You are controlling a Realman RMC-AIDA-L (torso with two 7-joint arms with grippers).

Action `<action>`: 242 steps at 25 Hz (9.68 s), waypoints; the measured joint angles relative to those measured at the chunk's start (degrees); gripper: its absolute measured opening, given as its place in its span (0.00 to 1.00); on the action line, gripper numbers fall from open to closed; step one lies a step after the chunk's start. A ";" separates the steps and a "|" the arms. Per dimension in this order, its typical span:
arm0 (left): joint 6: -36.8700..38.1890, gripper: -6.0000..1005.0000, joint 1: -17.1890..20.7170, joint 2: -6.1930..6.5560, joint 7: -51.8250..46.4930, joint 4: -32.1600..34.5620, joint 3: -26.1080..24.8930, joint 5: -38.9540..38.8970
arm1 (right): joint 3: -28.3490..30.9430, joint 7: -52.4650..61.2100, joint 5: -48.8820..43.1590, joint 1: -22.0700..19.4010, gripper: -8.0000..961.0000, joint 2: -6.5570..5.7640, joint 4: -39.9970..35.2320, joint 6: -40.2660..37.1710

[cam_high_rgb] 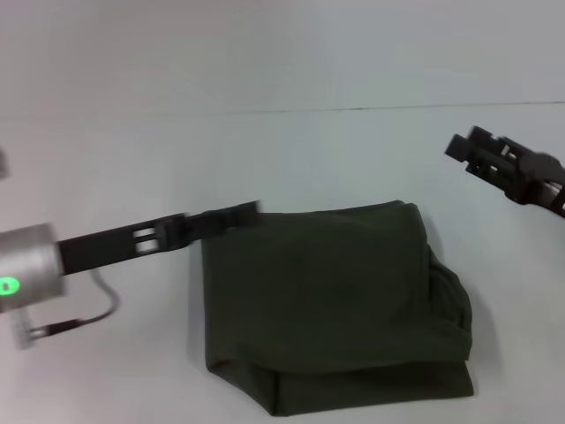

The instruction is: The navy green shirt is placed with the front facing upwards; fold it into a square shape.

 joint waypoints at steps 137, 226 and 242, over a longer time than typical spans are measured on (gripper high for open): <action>-3.18 0.92 10.21 -4.72 30.77 21.57 22.42 4.66 | -20.04 19.67 6.63 -0.46 0.69 -2.63 -13.66 2.14; -11.06 0.92 10.66 -2.34 13.91 13.90 19.13 -5.74 | -11.03 -17.69 4.31 -9.92 0.69 -0.06 -3.64 -2.00; -15.78 0.92 -3.30 2.03 -28.72 10.16 19.67 13.38 | -4.22 -19.32 4.57 -13.51 0.69 0.24 -3.34 -2.06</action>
